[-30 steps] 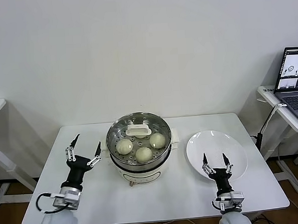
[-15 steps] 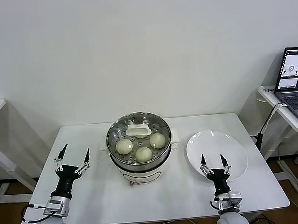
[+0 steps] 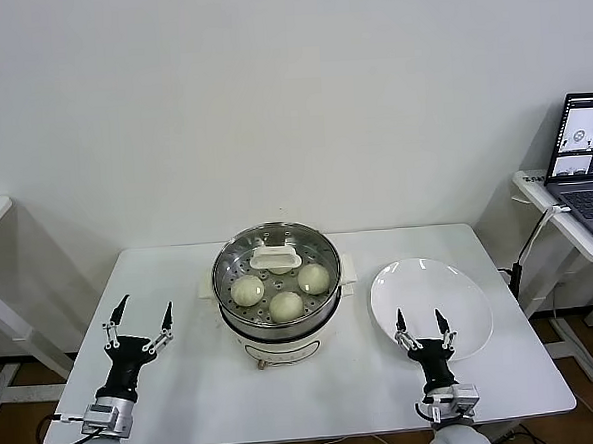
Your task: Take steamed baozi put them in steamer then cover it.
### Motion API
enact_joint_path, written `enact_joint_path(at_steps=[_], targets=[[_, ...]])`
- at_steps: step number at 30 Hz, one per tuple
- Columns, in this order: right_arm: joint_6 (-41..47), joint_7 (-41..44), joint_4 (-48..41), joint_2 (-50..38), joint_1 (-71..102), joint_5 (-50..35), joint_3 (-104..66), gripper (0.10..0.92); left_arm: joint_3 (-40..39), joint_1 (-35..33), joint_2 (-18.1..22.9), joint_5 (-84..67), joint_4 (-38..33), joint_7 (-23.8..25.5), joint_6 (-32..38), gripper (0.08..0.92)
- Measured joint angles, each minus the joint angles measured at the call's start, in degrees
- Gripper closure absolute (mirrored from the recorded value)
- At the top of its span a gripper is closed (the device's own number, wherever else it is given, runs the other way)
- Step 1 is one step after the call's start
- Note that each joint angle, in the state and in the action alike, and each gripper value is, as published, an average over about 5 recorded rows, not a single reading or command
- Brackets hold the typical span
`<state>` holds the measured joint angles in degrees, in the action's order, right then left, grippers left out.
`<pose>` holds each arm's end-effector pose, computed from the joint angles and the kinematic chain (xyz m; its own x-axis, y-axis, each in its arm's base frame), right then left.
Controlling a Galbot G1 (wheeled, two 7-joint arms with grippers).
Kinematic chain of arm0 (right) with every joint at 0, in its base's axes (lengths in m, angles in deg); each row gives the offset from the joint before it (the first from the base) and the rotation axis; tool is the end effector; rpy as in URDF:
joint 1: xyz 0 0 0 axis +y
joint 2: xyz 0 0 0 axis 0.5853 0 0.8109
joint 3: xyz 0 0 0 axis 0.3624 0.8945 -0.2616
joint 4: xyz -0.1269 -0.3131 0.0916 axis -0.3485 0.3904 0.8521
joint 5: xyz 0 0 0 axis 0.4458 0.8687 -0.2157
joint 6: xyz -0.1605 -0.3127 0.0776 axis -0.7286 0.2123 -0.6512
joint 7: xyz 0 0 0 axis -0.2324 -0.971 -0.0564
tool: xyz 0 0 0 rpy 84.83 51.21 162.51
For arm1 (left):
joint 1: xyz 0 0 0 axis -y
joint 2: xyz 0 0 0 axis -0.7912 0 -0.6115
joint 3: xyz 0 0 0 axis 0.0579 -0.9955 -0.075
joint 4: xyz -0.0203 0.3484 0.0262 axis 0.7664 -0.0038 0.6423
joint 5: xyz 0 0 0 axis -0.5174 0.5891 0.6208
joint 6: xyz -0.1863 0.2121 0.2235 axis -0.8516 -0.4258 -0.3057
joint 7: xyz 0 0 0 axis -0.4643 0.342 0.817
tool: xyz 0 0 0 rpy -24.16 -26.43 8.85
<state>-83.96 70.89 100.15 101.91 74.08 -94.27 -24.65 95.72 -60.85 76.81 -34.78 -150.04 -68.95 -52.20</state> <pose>0.2280 -0.0541 -0.4212 -0.9968 0.0668 0.0430 0.0695 0.9955 0.0646 0.2239 0.1351 -0.3650 -0.9869 0.0785 -0.1409 0.0317 0.9509 0.3078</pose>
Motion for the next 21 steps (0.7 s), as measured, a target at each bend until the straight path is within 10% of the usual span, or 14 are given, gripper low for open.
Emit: enact_joint_path(at_steps=[21], targets=[[-0.5,-0.2,0.3,0.4,0.7,0.5,-0.4,0.203,0.2,-1.4,0.0,0.2,0.4,0.8,0.9,0.177]])
